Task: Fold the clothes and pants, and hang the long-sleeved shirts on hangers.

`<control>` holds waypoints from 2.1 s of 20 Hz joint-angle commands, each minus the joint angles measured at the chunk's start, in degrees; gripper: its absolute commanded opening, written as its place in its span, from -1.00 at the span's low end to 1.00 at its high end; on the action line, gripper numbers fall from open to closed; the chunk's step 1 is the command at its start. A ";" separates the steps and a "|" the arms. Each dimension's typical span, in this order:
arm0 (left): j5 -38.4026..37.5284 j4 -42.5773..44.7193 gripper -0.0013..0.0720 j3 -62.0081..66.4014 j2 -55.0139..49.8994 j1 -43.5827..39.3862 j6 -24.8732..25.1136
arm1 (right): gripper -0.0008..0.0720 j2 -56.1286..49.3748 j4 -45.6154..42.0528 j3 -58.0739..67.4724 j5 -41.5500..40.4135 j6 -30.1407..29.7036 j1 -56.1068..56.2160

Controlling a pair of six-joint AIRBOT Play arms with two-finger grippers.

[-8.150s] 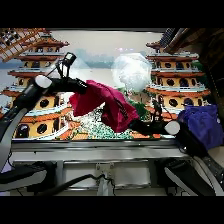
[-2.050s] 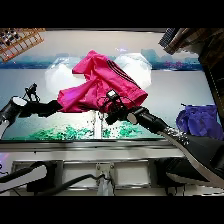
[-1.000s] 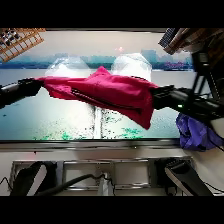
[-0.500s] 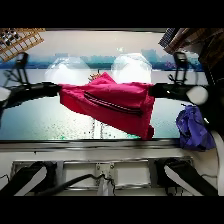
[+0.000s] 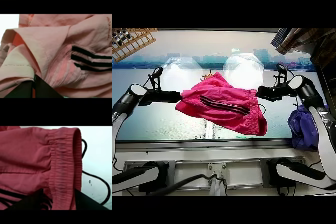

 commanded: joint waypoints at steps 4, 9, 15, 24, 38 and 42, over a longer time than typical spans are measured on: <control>-1.73 0.63 -0.95 0.02 -0.72 0.09 -0.35 | 0.25 6.99 6.67 -7.30 3.78 1.46 -0.42; -2.01 0.63 -0.95 0.02 -0.72 0.09 -0.35 | 0.18 7.02 7.45 -12.94 2.47 2.14 -0.42; -1.99 0.63 -0.95 0.02 -0.72 0.09 -0.35 | 0.13 5.88 6.95 -14.97 -1.57 2.19 -0.42; -1.97 0.63 -0.95 0.02 -0.72 0.09 -0.33 | -0.01 5.88 -2.25 -14.95 0.68 2.45 -0.46; -1.57 0.63 -0.95 0.04 -0.59 0.17 -0.17 | -0.75 -2.64 20.59 -14.95 -6.38 -7.85 -0.42; -3.06 0.35 -0.95 0.59 2.69 3.56 -0.28 | -0.89 2.10 25.11 -11.39 -2.80 -10.80 -0.48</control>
